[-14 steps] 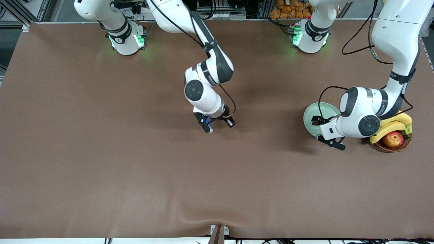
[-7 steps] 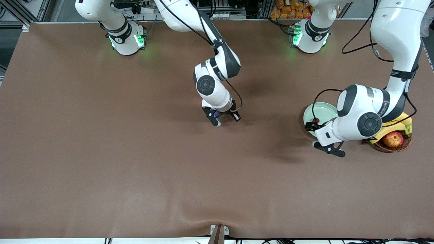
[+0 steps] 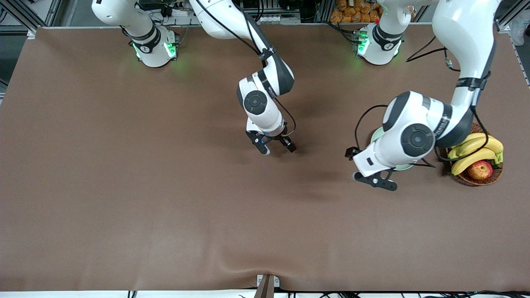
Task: Collect all strawberries into plate
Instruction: 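Set the third strawberry at mid-table with the right gripper and open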
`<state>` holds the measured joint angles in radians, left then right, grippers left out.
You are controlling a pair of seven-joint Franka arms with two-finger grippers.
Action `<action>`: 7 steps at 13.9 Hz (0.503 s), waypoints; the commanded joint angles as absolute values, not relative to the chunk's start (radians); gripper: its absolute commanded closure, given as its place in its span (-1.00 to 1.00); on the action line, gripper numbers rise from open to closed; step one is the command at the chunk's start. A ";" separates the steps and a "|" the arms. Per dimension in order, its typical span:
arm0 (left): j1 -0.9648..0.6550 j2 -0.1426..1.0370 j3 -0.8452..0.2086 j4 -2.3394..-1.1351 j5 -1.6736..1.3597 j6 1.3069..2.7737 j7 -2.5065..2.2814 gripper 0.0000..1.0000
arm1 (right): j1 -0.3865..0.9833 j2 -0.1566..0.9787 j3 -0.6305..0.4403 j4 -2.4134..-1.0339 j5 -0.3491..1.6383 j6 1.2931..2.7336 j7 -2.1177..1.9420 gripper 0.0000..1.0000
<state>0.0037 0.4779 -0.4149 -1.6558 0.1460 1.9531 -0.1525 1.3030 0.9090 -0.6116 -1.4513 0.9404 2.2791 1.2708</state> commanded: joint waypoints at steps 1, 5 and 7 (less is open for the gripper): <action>-0.092 0.526 -0.405 -1.580 0.138 1.928 -0.289 -1.00 | 1.247 0.888 -0.611 -1.421 0.923 2.260 1.289 -1.00; -0.164 0.584 -0.407 -1.528 0.141 1.930 -0.376 -1.00 | 1.186 0.884 -0.691 -1.338 0.920 2.061 1.281 -1.00; -0.205 0.591 -0.407 -1.528 0.137 1.930 -0.388 -1.00 | 1.171 0.884 -0.771 -1.310 0.925 1.941 1.272 -1.00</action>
<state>-0.1632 0.5688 -0.4139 -1.5701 0.1455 1.9531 -0.3684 1.1930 0.8935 -0.7218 -1.3466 0.9377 2.0419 1.2694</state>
